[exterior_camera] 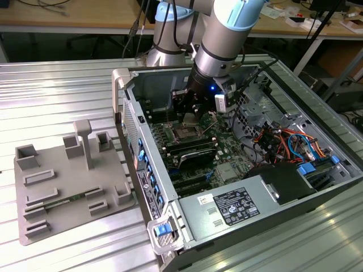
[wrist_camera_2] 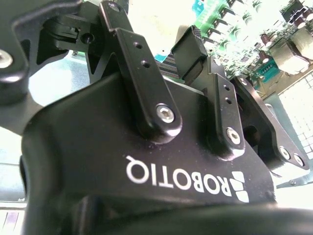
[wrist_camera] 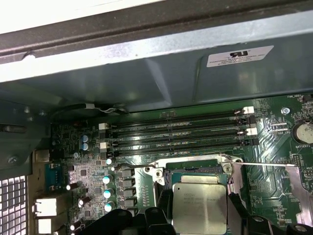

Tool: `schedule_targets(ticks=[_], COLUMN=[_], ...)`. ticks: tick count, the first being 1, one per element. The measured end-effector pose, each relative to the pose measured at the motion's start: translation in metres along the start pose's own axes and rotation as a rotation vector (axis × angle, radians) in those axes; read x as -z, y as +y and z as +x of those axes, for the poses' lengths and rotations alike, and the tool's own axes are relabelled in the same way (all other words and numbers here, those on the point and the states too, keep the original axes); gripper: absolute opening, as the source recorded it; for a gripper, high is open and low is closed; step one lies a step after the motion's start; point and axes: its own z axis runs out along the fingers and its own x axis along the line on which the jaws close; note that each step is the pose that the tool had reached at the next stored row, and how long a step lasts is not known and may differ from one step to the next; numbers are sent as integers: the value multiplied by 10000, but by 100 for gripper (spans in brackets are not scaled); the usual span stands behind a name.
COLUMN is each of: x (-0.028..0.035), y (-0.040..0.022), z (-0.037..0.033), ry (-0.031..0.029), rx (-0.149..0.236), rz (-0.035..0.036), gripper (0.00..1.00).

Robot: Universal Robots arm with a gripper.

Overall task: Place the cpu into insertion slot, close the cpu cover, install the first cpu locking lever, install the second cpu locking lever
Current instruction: 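Place the cpu into insertion slot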

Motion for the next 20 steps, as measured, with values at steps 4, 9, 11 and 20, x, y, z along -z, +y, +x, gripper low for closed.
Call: schedule_targets(ticks=[4, 9, 11, 20], x=[0, -1, -1, -3], y=[0, 0, 0, 0], z=[0, 0, 0, 0], ry=[-3, -5, -6, -11], rx=[-27, -54, -69, -123], rz=[0, -1, -1, -3], gripper=[55, 55, 55, 55])
